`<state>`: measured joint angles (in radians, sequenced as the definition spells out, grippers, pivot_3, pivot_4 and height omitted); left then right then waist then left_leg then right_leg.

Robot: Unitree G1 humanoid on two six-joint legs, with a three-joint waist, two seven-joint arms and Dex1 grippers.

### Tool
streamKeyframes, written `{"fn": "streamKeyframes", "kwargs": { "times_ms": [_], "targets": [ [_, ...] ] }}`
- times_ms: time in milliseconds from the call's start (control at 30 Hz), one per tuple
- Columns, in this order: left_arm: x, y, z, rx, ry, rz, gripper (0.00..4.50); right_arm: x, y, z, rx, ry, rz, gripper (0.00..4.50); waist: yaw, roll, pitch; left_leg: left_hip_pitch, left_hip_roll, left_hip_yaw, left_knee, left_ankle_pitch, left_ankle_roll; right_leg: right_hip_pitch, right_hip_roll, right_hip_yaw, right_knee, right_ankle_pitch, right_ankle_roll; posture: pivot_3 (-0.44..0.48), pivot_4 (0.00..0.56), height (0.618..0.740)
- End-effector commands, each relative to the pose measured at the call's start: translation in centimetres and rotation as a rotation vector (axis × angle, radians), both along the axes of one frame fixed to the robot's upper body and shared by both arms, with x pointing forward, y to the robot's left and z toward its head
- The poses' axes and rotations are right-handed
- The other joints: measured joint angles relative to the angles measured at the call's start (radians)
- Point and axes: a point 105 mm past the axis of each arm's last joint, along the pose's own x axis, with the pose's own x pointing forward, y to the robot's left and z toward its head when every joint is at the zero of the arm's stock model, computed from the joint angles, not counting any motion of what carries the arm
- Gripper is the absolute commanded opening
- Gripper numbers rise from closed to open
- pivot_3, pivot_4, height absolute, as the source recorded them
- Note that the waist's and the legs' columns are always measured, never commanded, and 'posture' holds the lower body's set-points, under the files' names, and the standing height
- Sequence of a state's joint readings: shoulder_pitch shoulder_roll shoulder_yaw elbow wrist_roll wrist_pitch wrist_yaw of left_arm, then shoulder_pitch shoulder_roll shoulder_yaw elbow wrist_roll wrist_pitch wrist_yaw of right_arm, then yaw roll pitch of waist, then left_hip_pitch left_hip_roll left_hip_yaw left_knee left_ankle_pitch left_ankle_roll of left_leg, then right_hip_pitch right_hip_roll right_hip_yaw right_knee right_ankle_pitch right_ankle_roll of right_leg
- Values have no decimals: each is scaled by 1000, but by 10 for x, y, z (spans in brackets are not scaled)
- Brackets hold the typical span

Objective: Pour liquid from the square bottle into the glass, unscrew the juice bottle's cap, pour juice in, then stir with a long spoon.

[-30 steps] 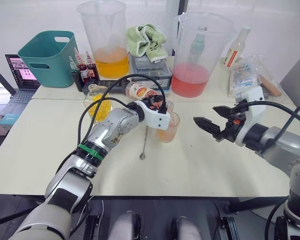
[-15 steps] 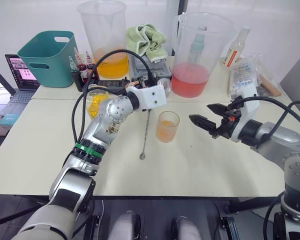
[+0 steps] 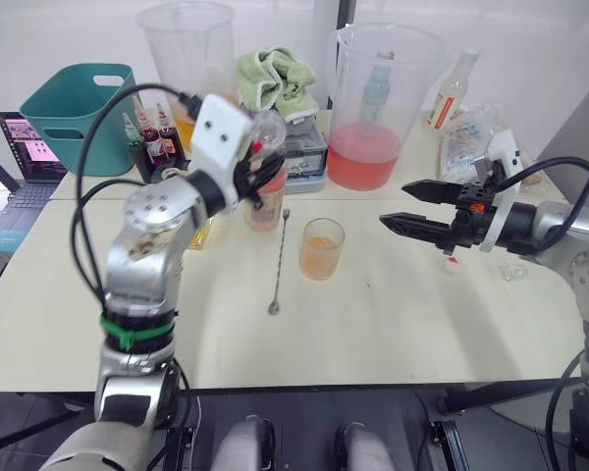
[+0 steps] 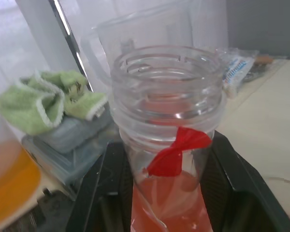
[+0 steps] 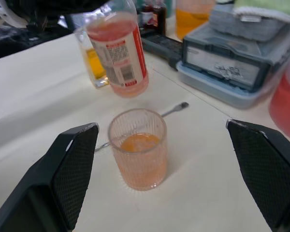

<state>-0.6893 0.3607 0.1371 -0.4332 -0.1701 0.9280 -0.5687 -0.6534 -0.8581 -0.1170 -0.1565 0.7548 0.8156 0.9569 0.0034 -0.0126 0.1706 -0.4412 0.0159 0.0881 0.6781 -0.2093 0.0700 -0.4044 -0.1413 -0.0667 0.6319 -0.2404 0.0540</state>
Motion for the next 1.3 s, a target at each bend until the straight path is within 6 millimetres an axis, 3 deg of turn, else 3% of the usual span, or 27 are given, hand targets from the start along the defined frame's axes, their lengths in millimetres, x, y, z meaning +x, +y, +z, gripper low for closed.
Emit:
{"fn": "streamKeyframes", "kwargs": {
  "times_ms": [33,133,300,400,500,567,667,900,1033,1300],
  "targets": [
    [-24,29,8,-12,-25,86,1513,-7,5,7,-18,-45,113,4487,-2,0,0,0,0,0,0,0,0,0,0,0,0,0,0,0,150,736],
    [-35,50,-7,5,34,156,1513,-11,9,3,-25,-24,189,4487,-1,0,0,0,0,0,0,0,0,0,0,1,0,0,0,0,150,736],
    [-64,87,-22,-59,106,261,1513,-15,33,-6,1,35,326,4487,9,-2,0,0,0,-1,0,0,-1,1,0,1,-1,0,0,0,150,736],
    [-73,115,-22,-141,130,357,1513,-12,42,-7,12,35,348,4487,10,-2,0,0,0,-2,0,1,-2,1,0,1,-1,0,0,0,150,736],
    [-78,161,-13,-200,103,507,1513,-13,49,-9,24,42,366,4487,10,-4,0,0,0,-3,1,1,-3,1,1,0,0,0,0,0,150,736],
    [-78,174,-9,-226,89,537,1513,-13,51,-10,26,42,368,4487,9,-4,0,0,0,-3,0,1,-3,1,1,0,0,0,-1,0,150,736],
    [-71,190,10,-319,42,534,1513,-21,57,-13,43,51,376,4487,19,-7,-1,0,0,-3,1,1,-3,1,1,0,0,0,-1,0,150,736],
    [-49,213,24,-320,17,555,1513,-29,62,-14,79,51,353,4487,17,-11,-2,0,0,-3,-1,3,-6,0,1,1,0,1,-2,0,150,736],
    [-9,218,30,-341,18,518,1513,-39,68,-19,110,58,325,4487,26,-12,-2,0,1,-4,-2,4,-8,0,3,-1,0,2,-4,0,150,736],
    [46,211,27,-313,19,461,1513,-39,67,-18,123,43,247,4487,20,-13,-2,0,0,-2,-2,4,-8,-1,4,0,0,2,-4,0,150,736]
  ]
}}
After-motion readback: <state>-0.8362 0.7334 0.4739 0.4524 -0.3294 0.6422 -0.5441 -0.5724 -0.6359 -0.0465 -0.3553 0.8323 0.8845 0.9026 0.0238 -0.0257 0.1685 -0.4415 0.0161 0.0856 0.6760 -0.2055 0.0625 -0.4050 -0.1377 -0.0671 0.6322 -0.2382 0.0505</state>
